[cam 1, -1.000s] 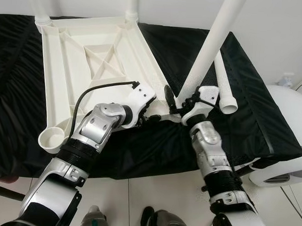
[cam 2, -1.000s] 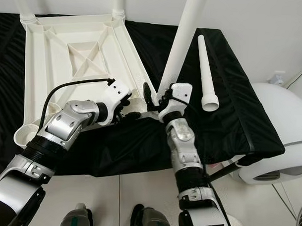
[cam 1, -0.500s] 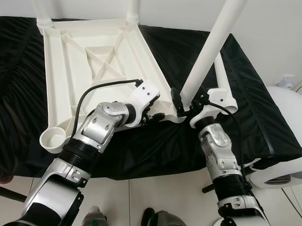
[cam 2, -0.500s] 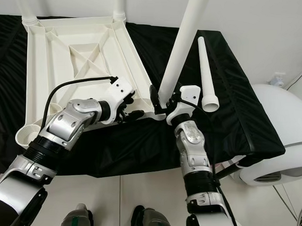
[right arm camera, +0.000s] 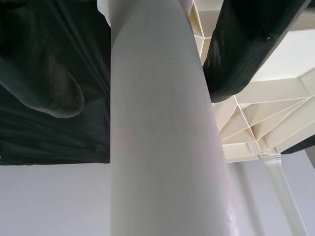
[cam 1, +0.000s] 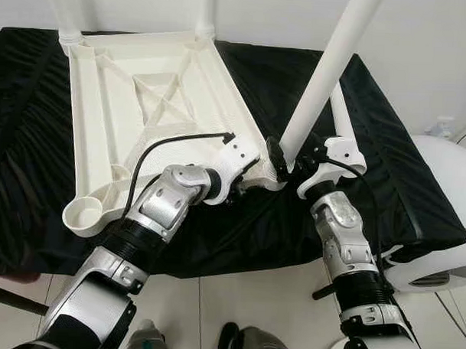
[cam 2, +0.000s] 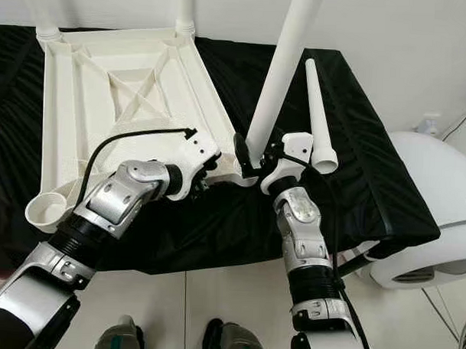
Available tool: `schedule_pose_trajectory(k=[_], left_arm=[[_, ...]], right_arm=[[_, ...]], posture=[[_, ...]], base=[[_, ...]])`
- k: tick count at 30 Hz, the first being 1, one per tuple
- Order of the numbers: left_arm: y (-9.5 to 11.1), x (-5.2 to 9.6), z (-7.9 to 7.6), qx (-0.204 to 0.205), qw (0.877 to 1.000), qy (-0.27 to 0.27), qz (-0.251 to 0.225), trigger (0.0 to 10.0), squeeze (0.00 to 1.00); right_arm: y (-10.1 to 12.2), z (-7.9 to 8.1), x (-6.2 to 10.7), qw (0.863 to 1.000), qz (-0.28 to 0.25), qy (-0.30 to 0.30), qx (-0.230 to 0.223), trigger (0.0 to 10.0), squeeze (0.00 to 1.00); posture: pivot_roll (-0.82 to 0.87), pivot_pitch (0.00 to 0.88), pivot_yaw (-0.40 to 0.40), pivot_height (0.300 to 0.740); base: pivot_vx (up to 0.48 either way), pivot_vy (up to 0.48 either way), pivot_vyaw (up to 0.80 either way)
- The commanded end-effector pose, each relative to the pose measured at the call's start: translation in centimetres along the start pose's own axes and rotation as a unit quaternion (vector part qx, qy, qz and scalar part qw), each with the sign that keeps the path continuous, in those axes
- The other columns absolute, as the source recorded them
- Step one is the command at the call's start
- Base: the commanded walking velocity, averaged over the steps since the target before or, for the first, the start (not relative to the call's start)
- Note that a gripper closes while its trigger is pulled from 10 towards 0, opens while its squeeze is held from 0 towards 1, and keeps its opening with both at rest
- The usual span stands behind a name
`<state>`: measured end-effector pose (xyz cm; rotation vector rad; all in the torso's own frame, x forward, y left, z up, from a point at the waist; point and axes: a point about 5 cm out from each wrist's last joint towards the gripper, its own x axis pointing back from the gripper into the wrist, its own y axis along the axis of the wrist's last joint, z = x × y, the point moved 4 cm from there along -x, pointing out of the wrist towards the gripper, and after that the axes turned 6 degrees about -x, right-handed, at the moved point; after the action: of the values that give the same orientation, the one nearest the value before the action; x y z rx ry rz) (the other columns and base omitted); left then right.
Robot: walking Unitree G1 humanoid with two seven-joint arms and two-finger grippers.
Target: Building children table
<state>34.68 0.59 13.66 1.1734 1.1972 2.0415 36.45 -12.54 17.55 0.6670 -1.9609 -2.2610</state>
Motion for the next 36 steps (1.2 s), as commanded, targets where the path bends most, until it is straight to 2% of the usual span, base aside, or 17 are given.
schedule_pose_trajectory(k=[1,5,10,11,12,13,14,23,24,30,31,32,35,36], left_arm=[[-0.6,-0.3,-0.3,-0.001,1.0,0.0,0.013,10.0,0.0],[-1.2,-0.3,0.1,-0.004,1.0,0.012,0.024,10.0,0.0],[-1.0,-0.1,0.7,-0.003,1.0,0.025,0.016,10.0,0.0],[-0.9,0.0,0.8,-0.004,1.0,0.028,0.012,4.7,0.0],[-0.8,0.1,1.0,-0.004,1.0,0.03,0.009,3.5,0.0],[-0.8,0.1,1.0,-0.004,1.0,0.03,0.009,3.5,0.0],[-0.6,0.2,1.0,-0.002,1.0,0.029,0.002,0.0,0.0],[-0.3,0.4,1.1,0.0,1.0,0.026,-0.006,0.0,0.0],[-0.5,0.3,1.2,-0.004,1.0,0.027,0.002,10.0,0.0],[-0.8,0.2,1.3,-0.01,1.0,0.026,0.008,10.0,0.0],[-0.8,0.2,1.2,-0.014,1.0,0.025,0.006,4.2,0.0],[-0.7,0.3,1.1,-0.018,1.0,0.021,0.002,0.0,0.0],[-0.8,0.3,1.1,-0.021,1.0,0.018,0.003,0.0,0.0],[-0.9,0.3,1.1,-0.022,1.0,0.021,0.009,10.0,0.0]], right_arm=[[-0.2,-0.5,0.4,1.0,0.007,-0.004,0.002,10.0,0.0],[-0.1,-0.5,0.4,1.0,0.008,-0.004,0.002,10.0,0.0],[-0.2,-0.5,0.4,1.0,0.01,-0.003,0.002,10.0,0.0],[-0.3,-0.5,0.4,1.0,0.011,-0.003,0.002,10.0,0.0],[-0.3,-0.5,0.4,1.0,0.012,-0.003,0.002,10.0,0.0],[-0.3,-0.5,0.4,1.0,0.012,-0.003,0.002,10.0,0.0],[-0.3,-0.5,0.4,1.0,0.012,-0.002,0.001,10.0,0.0],[-0.3,-0.5,0.4,1.0,0.016,0.0,0.001,10.0,0.0],[-0.4,-0.5,0.5,1.0,0.017,0.002,0.001,10.0,0.0],[-0.4,-0.5,0.6,1.0,0.021,0.006,0.003,10.0,0.0],[-0.4,-0.5,0.6,1.0,0.021,0.009,0.003,10.0,0.0],[-0.4,-0.5,0.6,1.0,0.022,0.012,0.003,10.0,0.0],[-0.4,-0.4,0.6,0.999,0.025,0.02,0.002,10.0,0.0],[-0.4,-0.4,0.6,0.999,0.027,0.025,0.003,10.0,0.0]], posture=[[0.03,0.047,-0.069,0.74],[0.03,0.049,-0.07,0.74],[0.03,0.05,-0.073,0.74],[0.03,0.051,-0.074,0.74],[0.03,0.051,-0.074,0.74],[0.03,0.051,-0.074,0.74],[0.03,0.052,-0.074,0.74],[0.03,0.053,-0.074,0.74],[0.03,0.055,-0.074,0.74],[0.02,0.057,-0.075,0.74],[0.02,0.057,-0.076,0.74],[0.02,0.057,-0.076,0.74],[0.02,0.057,-0.076,0.74],[0.02,0.055,-0.077,0.74]], base=[[0.0,0.0,0.0],[0.0,0.0,0.0],[0.0,0.0,0.0],[0.0,0.0,0.0],[0.0,0.0,0.0],[0.0,0.0,0.0],[0.0,0.0,0.0],[0.0,0.0,0.0],[0.0,0.0,0.0],[0.0,0.0,0.0],[0.0,0.0,0.0],[0.0,0.0,0.0],[0.0,0.0,0.0],[0.0,0.0,0.0]])
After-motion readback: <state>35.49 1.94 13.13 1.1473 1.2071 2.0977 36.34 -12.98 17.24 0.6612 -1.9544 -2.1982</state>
